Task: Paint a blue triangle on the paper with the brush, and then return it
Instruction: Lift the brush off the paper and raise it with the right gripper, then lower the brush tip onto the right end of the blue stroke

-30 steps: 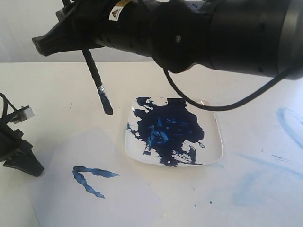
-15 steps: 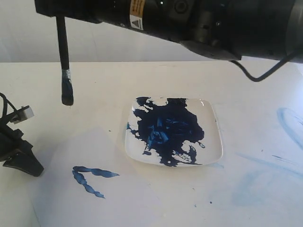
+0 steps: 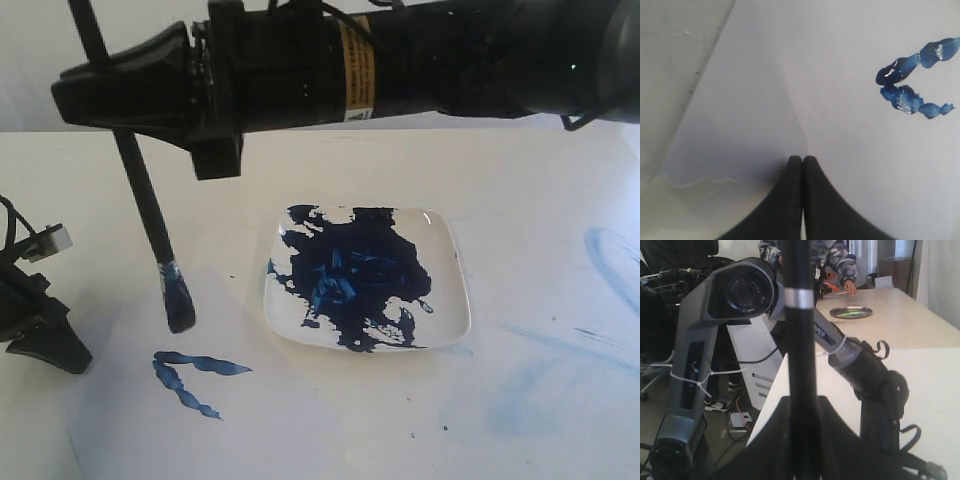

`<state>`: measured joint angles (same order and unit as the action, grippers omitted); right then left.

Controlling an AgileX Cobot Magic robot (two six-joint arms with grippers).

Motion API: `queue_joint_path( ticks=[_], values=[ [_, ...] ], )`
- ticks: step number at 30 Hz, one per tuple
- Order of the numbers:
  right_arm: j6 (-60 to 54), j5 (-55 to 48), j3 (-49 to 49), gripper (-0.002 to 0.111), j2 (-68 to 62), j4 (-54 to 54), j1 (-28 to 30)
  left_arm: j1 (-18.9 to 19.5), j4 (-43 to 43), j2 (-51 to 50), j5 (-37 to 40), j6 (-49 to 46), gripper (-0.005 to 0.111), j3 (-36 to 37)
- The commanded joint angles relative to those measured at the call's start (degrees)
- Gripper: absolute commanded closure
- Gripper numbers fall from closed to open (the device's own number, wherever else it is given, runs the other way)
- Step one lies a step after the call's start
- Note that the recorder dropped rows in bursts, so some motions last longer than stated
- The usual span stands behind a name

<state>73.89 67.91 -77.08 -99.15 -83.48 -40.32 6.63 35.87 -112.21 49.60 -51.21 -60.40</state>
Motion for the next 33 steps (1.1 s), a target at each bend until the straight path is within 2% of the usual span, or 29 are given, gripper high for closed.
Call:
queue_joint_path(
  ticks=[1, 11, 14, 20, 33],
  values=[
    [3.0, 2.1, 0.4, 0.108, -0.9, -4.0, 2.1, 0.0, 0.1, -0.2, 1.1, -0.1, 0.107, 0.4],
    [3.9, 2.1, 0.4, 0.108, -3.4, -7.2, 2.1, 0.0, 0.1, -0.2, 1.0, -0.2, 0.107, 0.4],
    [-5.2, 2.1, 0.6, 0.108, -5.0, -7.0, 2.0, 0.0, 0.1, -0.2, 1.0, -0.2, 0.107, 0.4],
    [-10.8, 2.1, 0.5, 0.108, -8.2, -6.4, 1.5, 0.0, 0.1, -0.2, 0.9, -0.2, 0.107, 0.4],
    [-13.9, 2.1, 0.5, 0.108, -12.1, -6.4, -5.4, 0.0, 0.1, -0.2, 0.6, -0.2, 0.107, 0.4]
  ],
)
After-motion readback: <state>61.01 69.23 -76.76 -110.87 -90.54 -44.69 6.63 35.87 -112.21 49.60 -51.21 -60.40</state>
